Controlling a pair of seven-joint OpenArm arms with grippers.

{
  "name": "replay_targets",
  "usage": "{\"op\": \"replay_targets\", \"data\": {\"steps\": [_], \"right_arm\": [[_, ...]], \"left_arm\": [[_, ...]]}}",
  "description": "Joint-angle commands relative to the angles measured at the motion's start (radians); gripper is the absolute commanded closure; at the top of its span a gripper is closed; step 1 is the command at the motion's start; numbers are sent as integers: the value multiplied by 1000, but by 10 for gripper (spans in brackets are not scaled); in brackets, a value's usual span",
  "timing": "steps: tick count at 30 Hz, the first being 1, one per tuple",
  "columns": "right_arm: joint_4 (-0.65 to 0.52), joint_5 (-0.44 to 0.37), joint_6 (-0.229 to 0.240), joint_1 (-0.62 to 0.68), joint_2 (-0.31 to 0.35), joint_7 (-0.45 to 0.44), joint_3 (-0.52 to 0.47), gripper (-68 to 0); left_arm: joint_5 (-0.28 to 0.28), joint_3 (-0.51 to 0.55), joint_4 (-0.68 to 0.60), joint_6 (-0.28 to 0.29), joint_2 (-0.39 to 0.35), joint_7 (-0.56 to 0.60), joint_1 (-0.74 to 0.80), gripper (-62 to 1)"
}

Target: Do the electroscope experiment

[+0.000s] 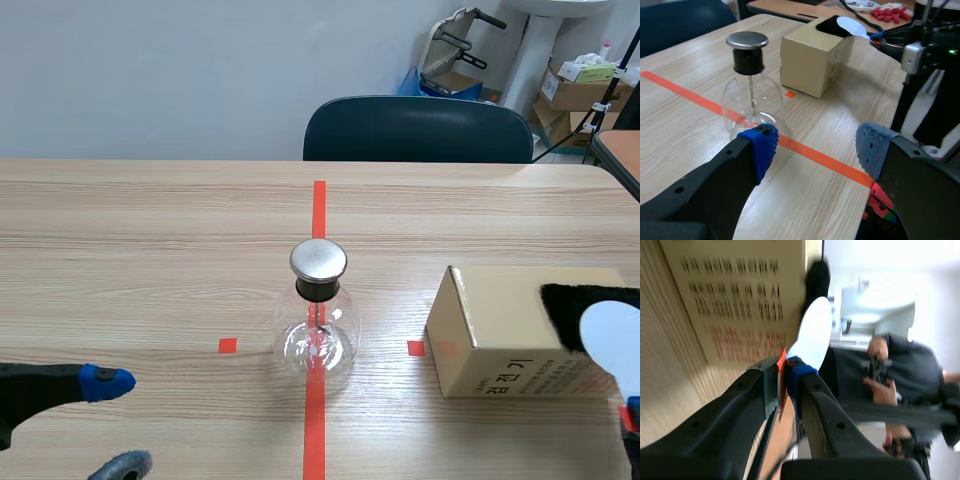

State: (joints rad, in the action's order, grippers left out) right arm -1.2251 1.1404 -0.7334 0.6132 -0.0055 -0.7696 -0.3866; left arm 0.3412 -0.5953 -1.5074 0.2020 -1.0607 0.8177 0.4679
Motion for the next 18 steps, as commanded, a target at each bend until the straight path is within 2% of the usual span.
{"op": "replay_targets", "data": {"steps": [1, 4, 10, 15, 16, 18], "right_arm": [[-16, 0, -50, 7, 10, -32, -5, -17], [-16, 0, -50, 7, 10, -75, -5, -17], [-16, 0, -50, 7, 11, -65, -5, -17], [-16, 0, -50, 7, 11, -40, -5, -17], [-16, 0, -50, 7, 11, -40, -5, -17], [-16, 0, -50, 7, 11, -41, -5, -17]], "left_arm": [[2, 2, -17, 2, 10, 10, -6, -361], [2, 2, -17, -2, 13, -1, -6, -361], [4, 2, -16, -2, 16, -12, -27, -346], [15, 1, -16, -2, 22, -40, -68, -138], [15, 1, -16, -2, 29, -52, -77, -112], [15, 1, -11, -2, 50, -83, -104, -100]]}}
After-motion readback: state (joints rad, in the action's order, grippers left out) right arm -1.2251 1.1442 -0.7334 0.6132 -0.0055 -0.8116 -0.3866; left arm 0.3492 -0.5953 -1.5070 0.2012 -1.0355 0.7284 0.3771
